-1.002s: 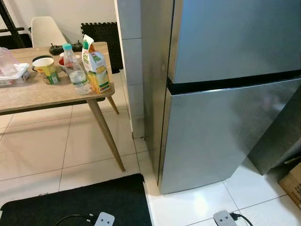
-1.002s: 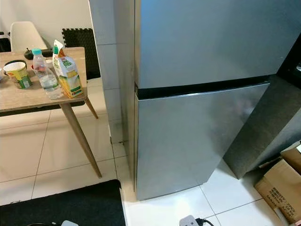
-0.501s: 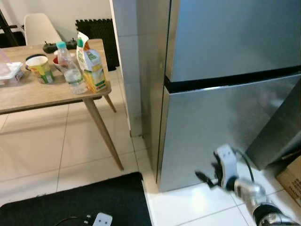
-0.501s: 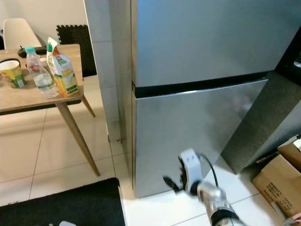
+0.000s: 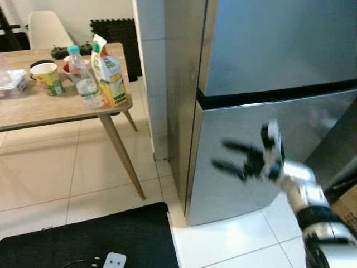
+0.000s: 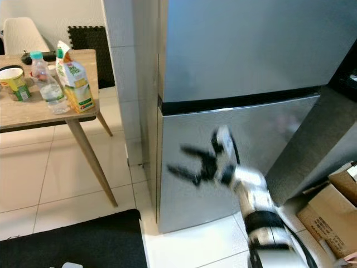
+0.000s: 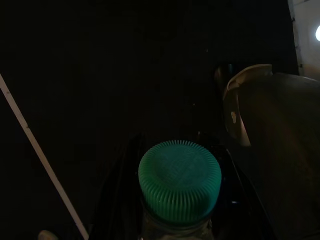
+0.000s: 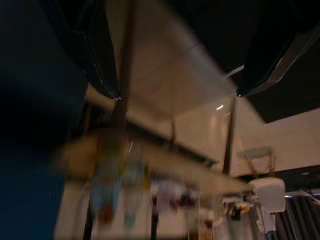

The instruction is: Restocking fridge

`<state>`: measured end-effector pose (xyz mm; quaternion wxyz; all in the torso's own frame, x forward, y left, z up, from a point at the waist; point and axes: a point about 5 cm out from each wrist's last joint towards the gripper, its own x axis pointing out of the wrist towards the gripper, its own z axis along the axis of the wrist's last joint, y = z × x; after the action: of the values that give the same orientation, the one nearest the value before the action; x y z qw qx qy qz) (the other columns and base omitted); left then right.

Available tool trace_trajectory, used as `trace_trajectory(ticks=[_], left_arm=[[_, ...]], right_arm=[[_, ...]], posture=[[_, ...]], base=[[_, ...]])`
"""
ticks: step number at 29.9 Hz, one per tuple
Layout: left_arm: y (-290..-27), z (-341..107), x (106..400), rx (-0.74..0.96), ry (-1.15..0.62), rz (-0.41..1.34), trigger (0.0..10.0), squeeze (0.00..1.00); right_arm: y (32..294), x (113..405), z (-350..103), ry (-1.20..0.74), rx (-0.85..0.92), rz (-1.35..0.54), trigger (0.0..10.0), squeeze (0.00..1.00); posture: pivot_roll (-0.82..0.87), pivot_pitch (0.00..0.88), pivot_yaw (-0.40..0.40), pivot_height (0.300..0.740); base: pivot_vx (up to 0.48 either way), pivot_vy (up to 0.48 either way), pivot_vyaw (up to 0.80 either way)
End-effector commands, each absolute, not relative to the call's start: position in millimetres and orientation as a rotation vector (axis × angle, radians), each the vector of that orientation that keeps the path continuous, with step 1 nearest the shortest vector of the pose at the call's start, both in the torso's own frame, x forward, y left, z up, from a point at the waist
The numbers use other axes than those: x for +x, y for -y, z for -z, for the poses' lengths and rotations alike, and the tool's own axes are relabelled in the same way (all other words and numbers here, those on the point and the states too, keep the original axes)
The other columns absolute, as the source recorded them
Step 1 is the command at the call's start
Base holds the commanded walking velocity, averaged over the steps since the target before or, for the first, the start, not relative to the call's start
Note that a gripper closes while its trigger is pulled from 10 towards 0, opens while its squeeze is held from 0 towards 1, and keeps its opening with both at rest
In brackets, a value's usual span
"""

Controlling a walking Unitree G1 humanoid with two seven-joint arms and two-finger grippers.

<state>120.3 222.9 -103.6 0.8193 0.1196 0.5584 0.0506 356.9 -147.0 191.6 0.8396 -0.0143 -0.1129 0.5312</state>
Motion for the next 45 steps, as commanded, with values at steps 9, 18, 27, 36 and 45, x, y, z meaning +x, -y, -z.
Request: trace_trajectory(ticks=[9,18,27,36,45], left_arm=[[-232.0,102.3,118.0,0.249,-1.197,-0.151,10.0,0.00],[-228.9,104.6,112.4,0.218,-1.206,-0.171,10.0,0.00],[-226.6,106.0,109.0,0.206,-1.214,-0.177,10.0,0.00],[-221.7,106.3,111.9,0.203,-1.210,-0.161,10.0,0.00],[-218.5,106.6,113.2,0.206,-1.210,-0.146,10.0,0.00]], right_arm=[[129.9,378.8,-221.6,0.243,-0.340,-1.043,10.0,1.00],[125.4,383.4,-207.3,-0.069,-0.899,-1.135,10.0,0.00],[138.5,399.2,-221.9,-0.107,-1.073,-0.933,10.0,0.00],[141.9,402.8,-235.2,-0.071,-1.077,-0.884,10.0,0.00],[150.1,405.4,-229.1,-0.114,-1.134,-0.817,10.0,0.00]], posture=[[-0.03,0.000,-0.074,0.740],[0.00,0.000,-0.099,0.740],[-0.01,0.000,-0.105,0.740],[-0.02,0.000,-0.107,0.740],[-0.03,0.000,-0.102,0.740]], base=[[0.000,0.000,0.00],[0.000,0.000,0.00],[0.000,0.000,0.00],[0.000,0.000,0.00],[0.000,0.000,0.00]])
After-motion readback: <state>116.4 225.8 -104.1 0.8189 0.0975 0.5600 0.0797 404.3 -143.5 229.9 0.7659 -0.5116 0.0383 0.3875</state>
